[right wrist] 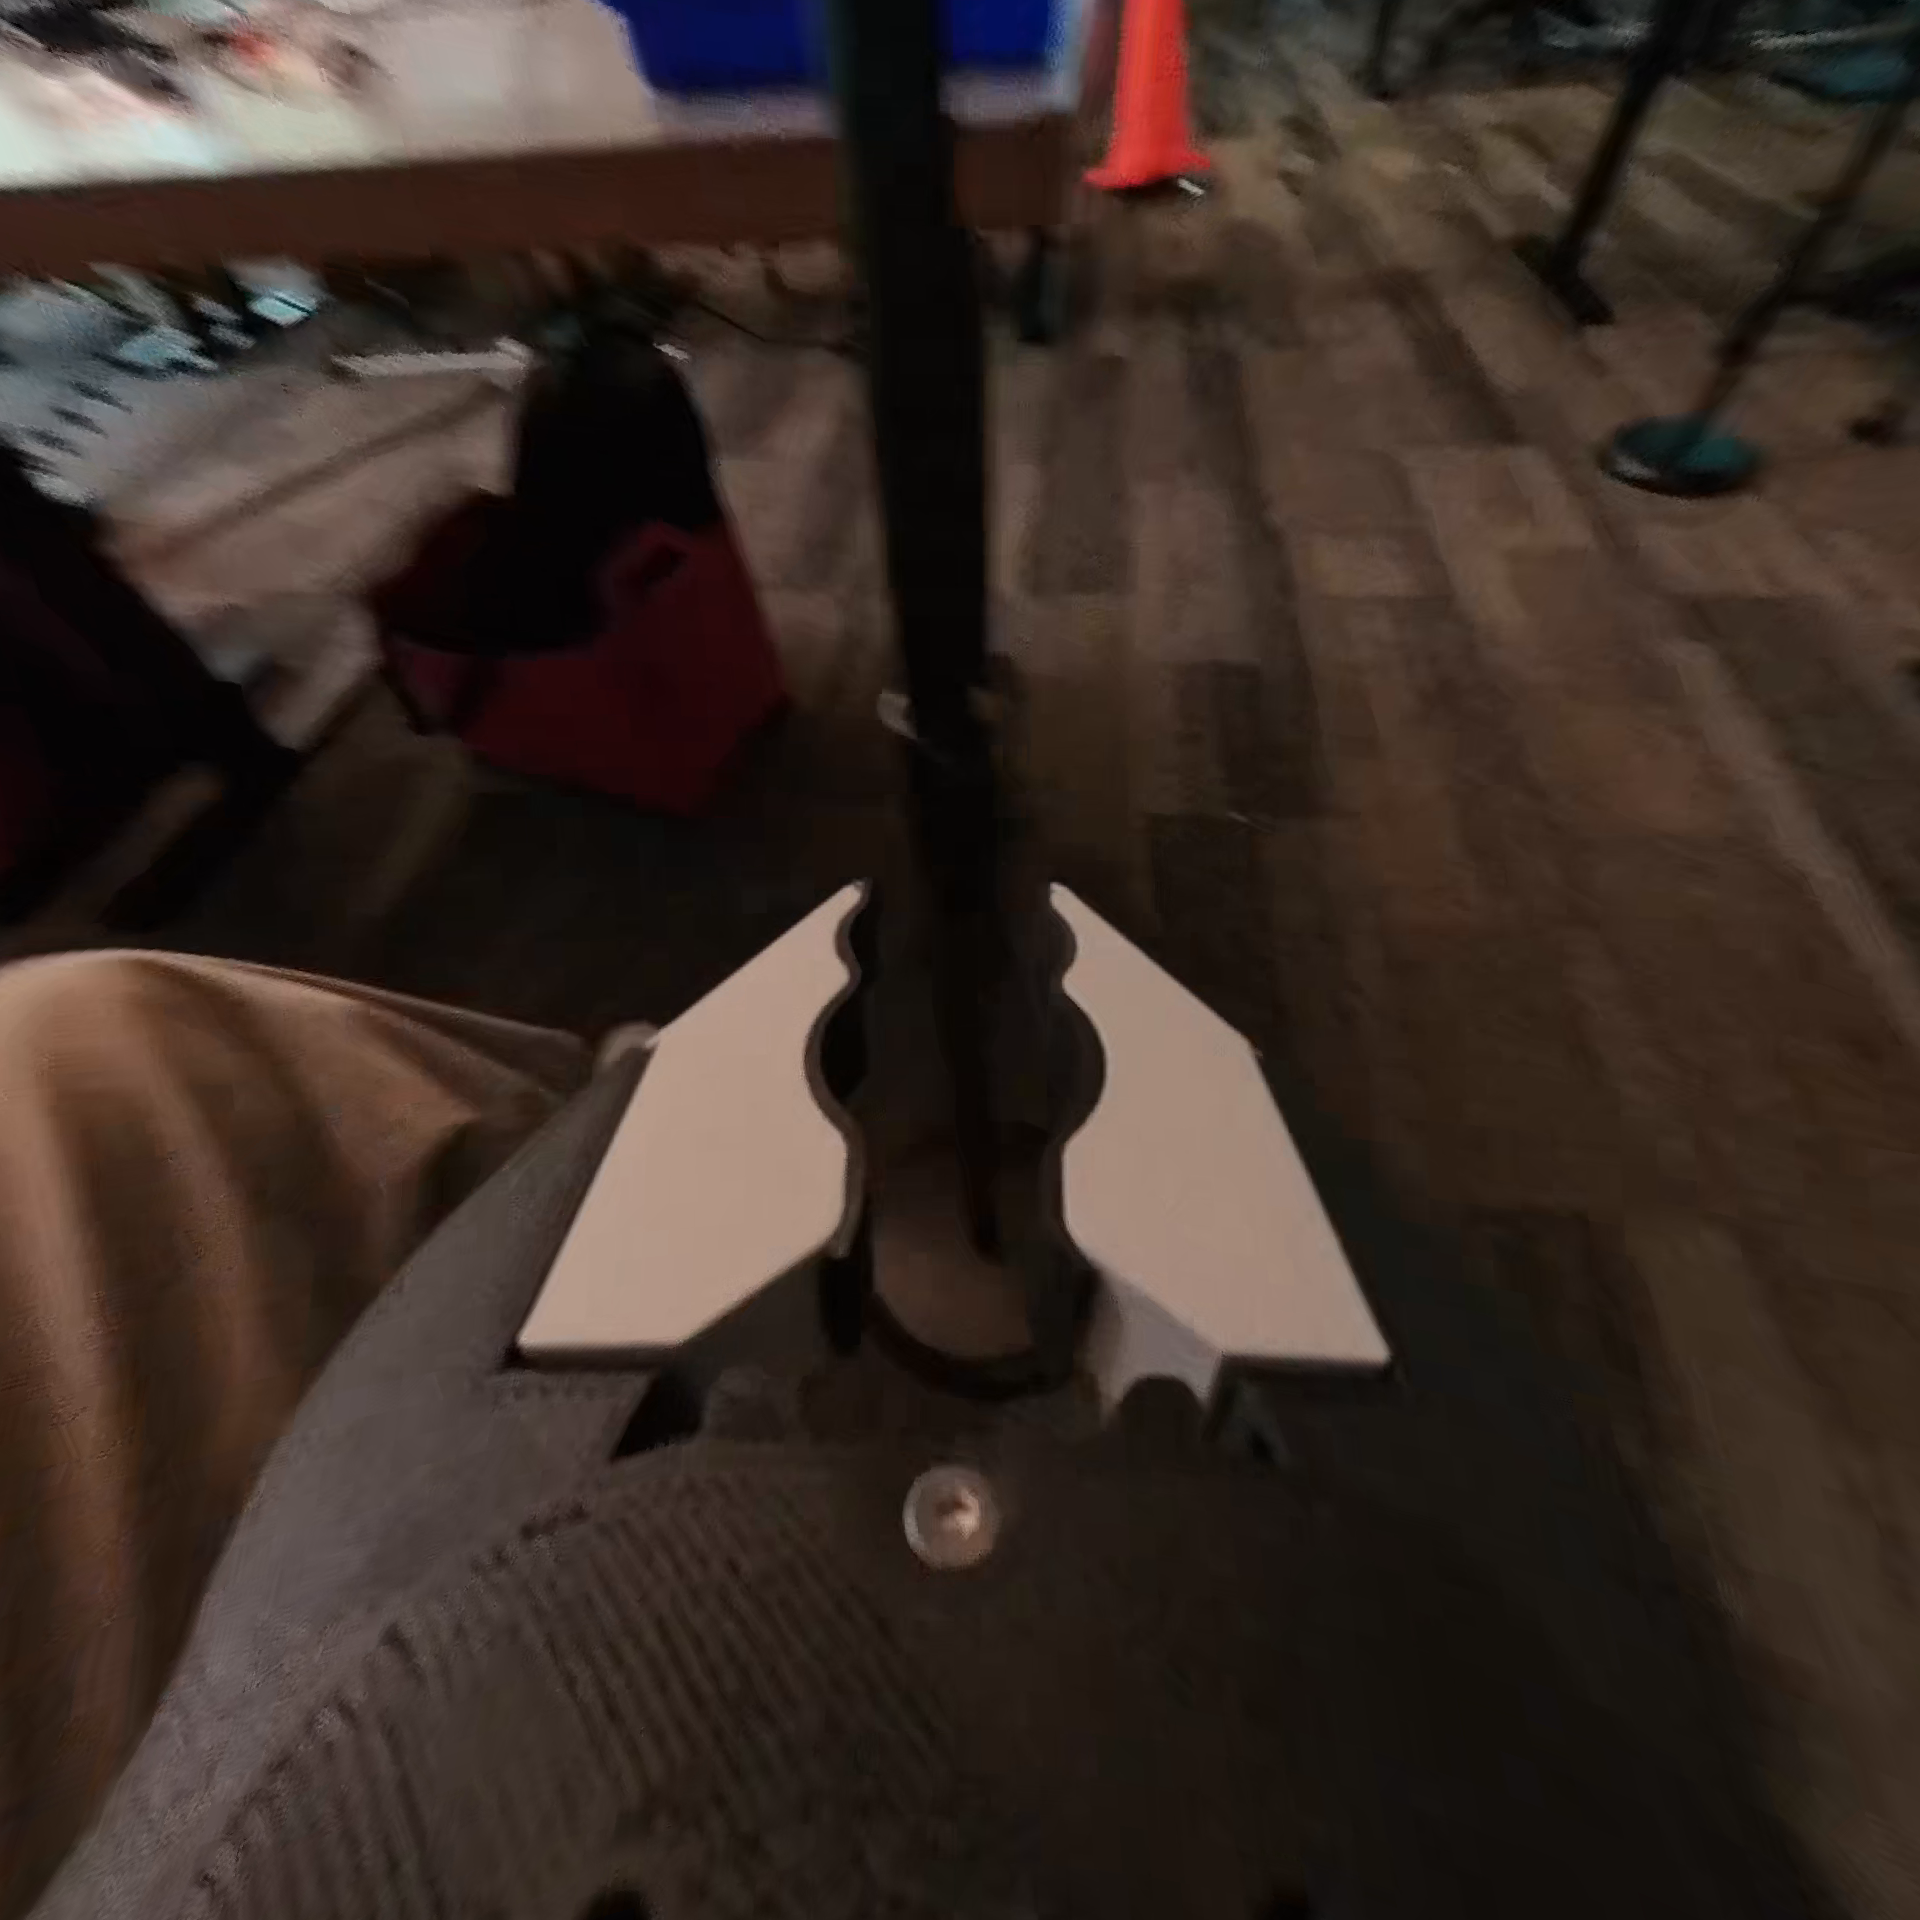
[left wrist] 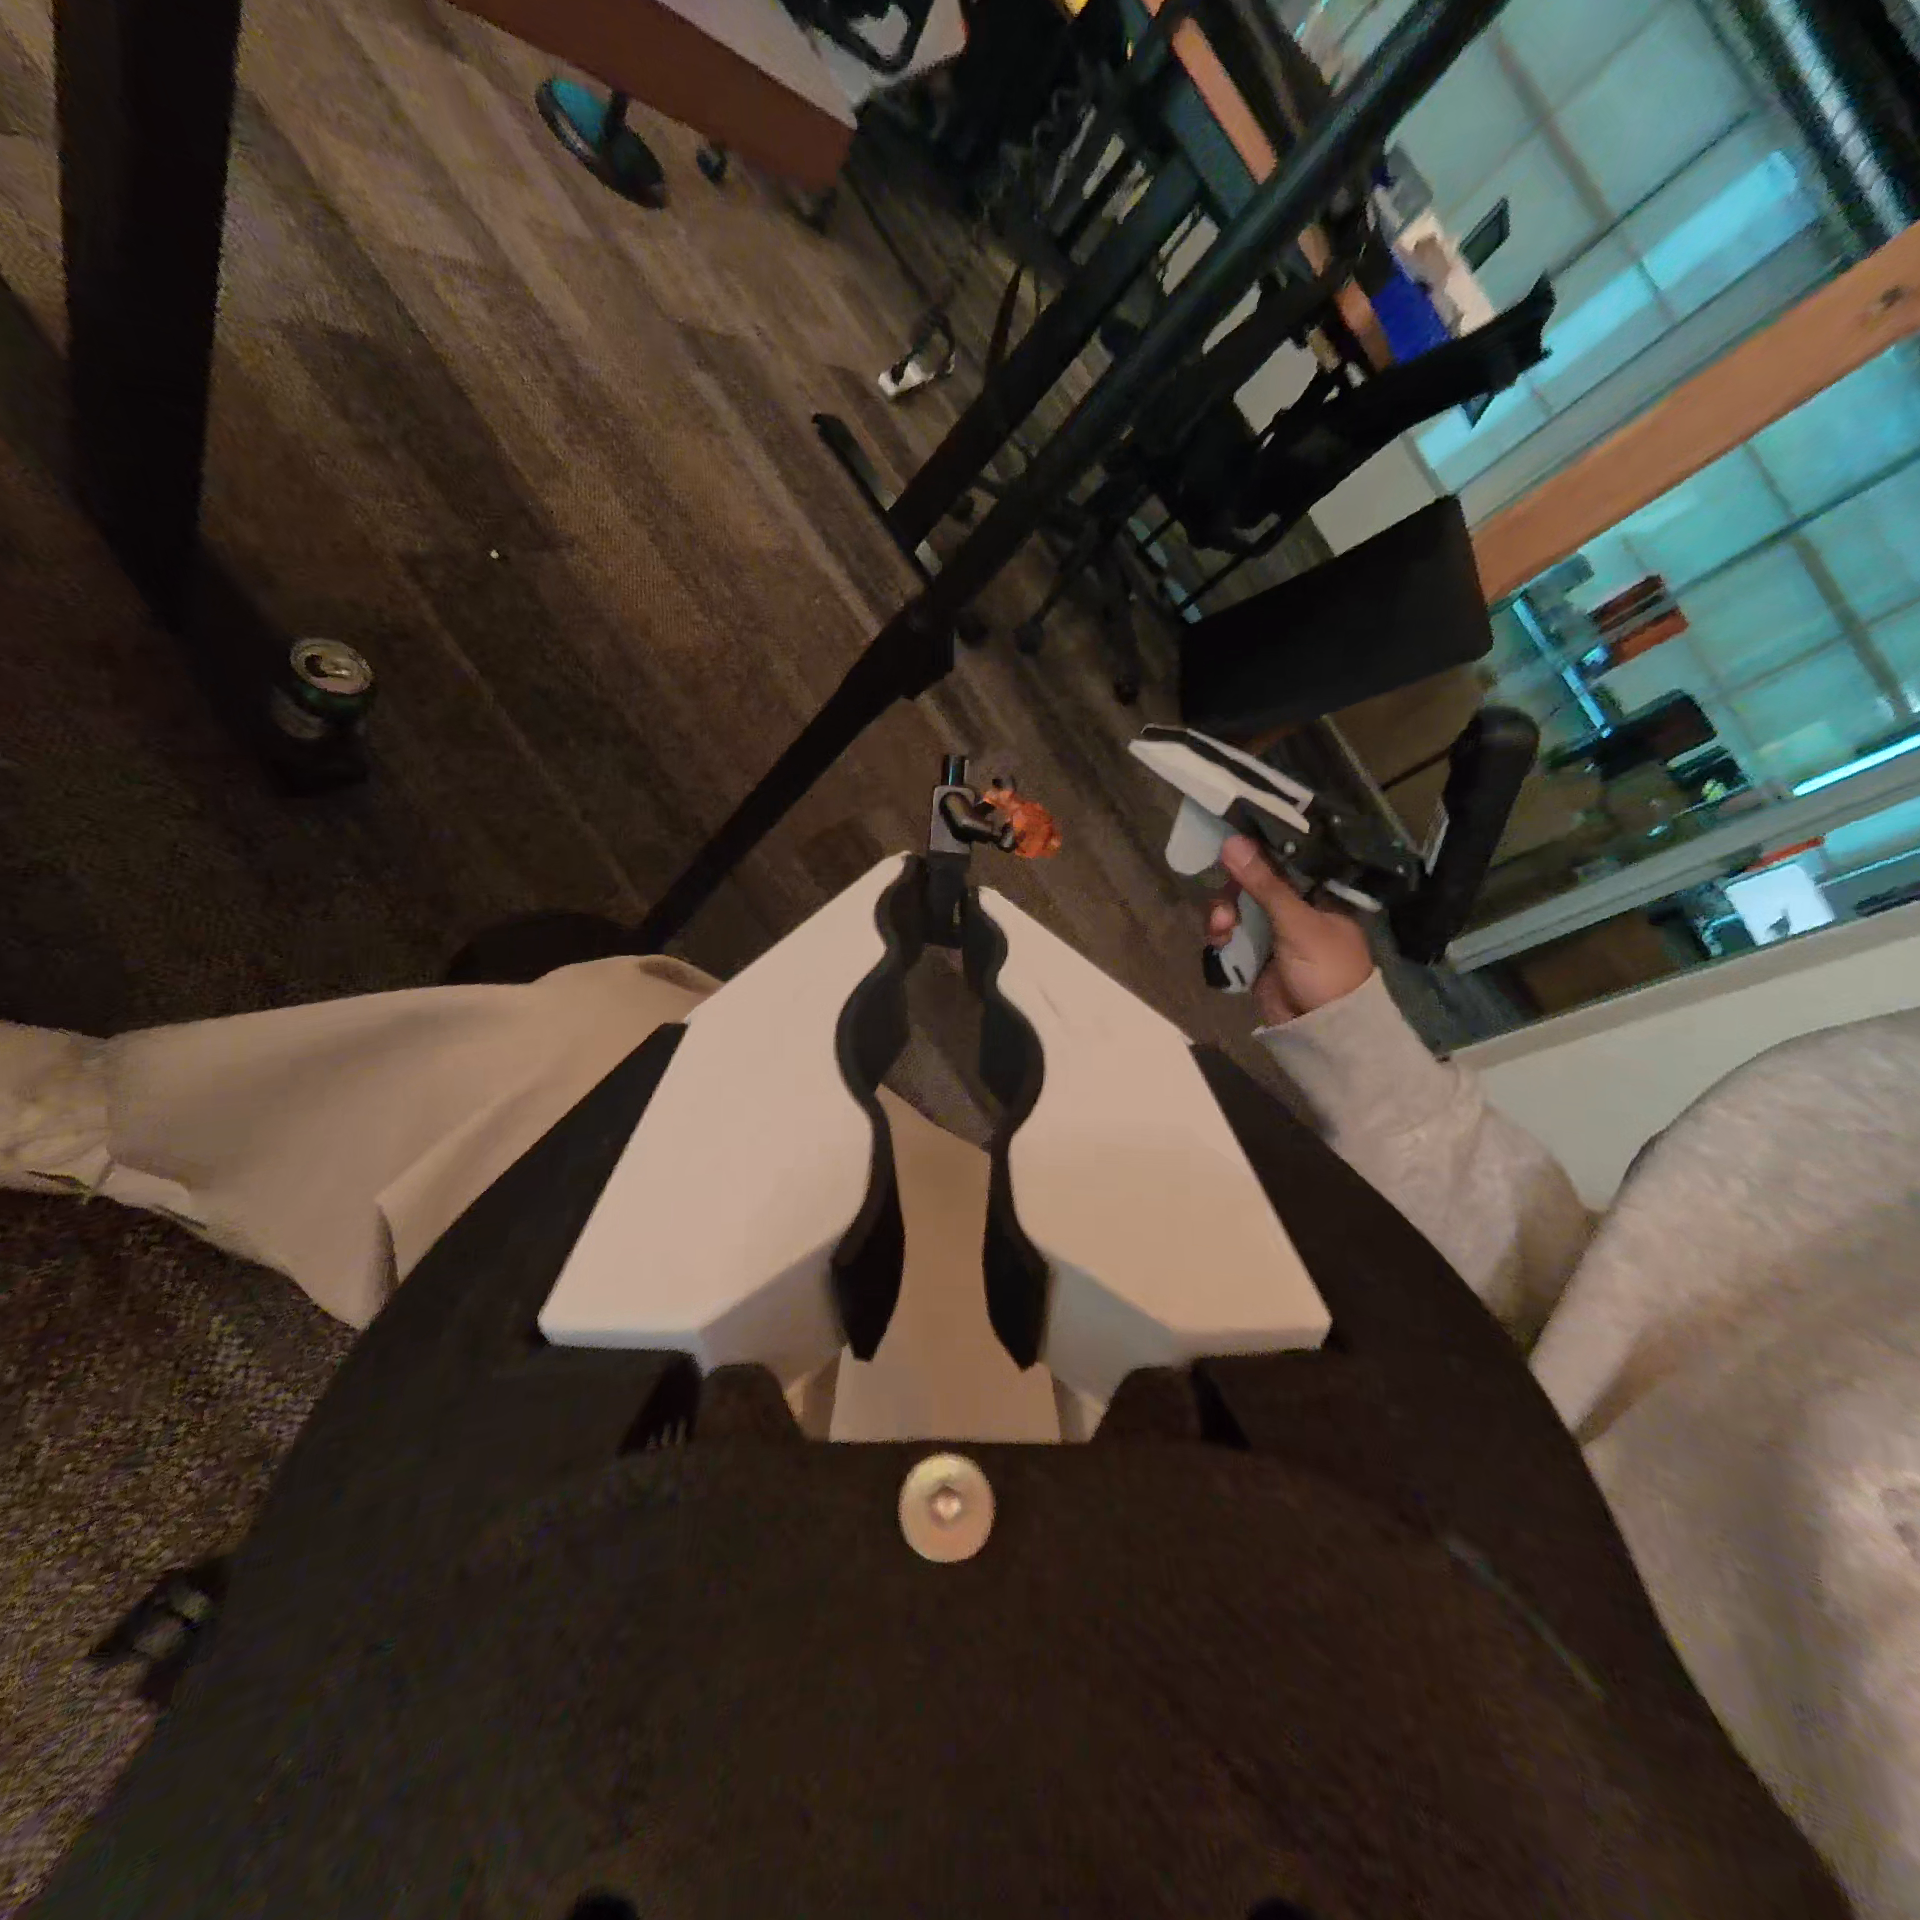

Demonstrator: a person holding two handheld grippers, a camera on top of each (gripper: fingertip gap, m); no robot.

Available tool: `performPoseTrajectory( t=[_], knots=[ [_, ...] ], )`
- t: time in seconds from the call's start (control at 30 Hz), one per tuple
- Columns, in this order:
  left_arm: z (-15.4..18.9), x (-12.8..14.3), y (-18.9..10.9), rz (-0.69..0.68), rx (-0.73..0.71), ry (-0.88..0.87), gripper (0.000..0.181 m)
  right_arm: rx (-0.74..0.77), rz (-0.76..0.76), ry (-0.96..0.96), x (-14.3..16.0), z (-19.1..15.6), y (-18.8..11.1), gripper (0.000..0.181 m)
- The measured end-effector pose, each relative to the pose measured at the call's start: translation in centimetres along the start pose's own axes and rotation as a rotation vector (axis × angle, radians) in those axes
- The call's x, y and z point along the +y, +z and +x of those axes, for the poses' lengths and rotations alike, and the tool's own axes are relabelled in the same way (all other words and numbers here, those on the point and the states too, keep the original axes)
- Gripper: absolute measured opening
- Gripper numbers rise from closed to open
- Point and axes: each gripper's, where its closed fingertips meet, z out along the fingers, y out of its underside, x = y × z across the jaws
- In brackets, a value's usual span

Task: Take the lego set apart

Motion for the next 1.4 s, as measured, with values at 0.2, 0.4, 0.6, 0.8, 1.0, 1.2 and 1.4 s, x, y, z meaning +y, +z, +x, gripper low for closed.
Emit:
performPoseTrajectory(
  t=[0.2, 0.4, 0.6, 0.8, 1.0, 1.2, 1.4],
  knots=[
    [2.4, -0.1, 4.5, -0.039, -0.037, 0.086, 0.005, 0.265, -0.251, -0.053, 6.9, 9.6, 2.8, 0.051],
    [6.2, 1.0, 5.9, 0.039, -0.123, 0.131, 0.005, 0.253, -0.312, -0.273, 7.2, 13.0, 4.0, 0.056],
    [12.2, 4.3, 6.6, 0.194, -0.378, 0.136, 0.005, 0.005, -0.148, -0.274, 6.7, 16.0, 13.1, 0.047],
    [18.4, 9.4, 10.3, 0.217, -0.547, 0.065, 0.005, -0.023, -0.238, -0.366, 10.4, 22.3, 26.4, 0.042],
    [24.1, 11.2, 12.6, 0.260, -0.680, 0.078, 0.005, -0.014, -0.266, -0.417, 9.6, 24.8, 29.2, 0.048],
    [26.4, 13.4, 17.1, 0.298, -0.598, -0.025, 0.005, 0.007, -0.277, -0.233, 8.6, 26.7, 28.9, 0.053],
    [27.7, 14.2, 19.8, 0.320, -0.628, -0.044, 0.005, -0.004, -0.303, -0.259, 8.8, 28.3, 29.0, 0.058]
  ],
)
